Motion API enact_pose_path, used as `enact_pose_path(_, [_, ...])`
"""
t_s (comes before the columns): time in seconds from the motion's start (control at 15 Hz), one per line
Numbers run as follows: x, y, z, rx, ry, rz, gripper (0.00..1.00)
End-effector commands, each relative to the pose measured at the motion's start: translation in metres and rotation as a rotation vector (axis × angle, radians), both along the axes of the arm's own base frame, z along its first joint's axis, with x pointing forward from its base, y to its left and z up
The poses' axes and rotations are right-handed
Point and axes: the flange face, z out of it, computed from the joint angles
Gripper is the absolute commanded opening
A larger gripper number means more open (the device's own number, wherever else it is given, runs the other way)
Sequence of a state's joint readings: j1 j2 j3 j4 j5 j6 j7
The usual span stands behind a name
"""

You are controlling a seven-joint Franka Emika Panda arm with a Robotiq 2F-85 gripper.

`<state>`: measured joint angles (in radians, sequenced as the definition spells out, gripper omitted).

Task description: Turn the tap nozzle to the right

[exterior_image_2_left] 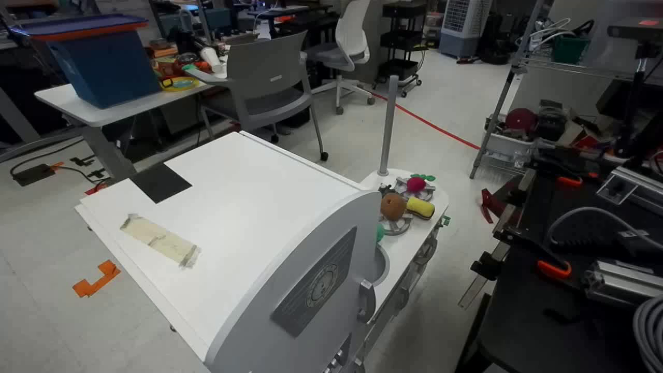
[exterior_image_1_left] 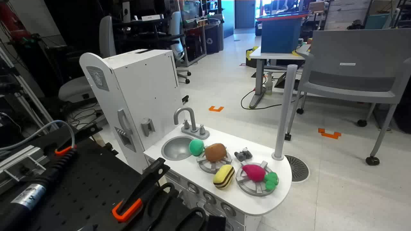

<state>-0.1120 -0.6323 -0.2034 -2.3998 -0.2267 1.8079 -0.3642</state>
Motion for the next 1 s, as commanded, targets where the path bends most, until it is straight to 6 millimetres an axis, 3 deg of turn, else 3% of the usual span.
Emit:
enact_pose_path(0.0, [0.000,0.000,0.001,0.000,0.000,0.000,1.00])
enact_pose_path(0.4, [0.000,0.000,0.002,0.000,-0.001,0.000,1.00])
enact_pose_path(0.47, [0.009,0.007,0.000,0.003,0.000,-0.001,1.00])
enact_pose_path(0.73, [0.059,0.072,-0.036,-0.062,-0.029,-0.028,1.00])
enact_pose_path(0.93, [0.107,0.125,-0.078,-0.096,-0.089,-0.077,1.00])
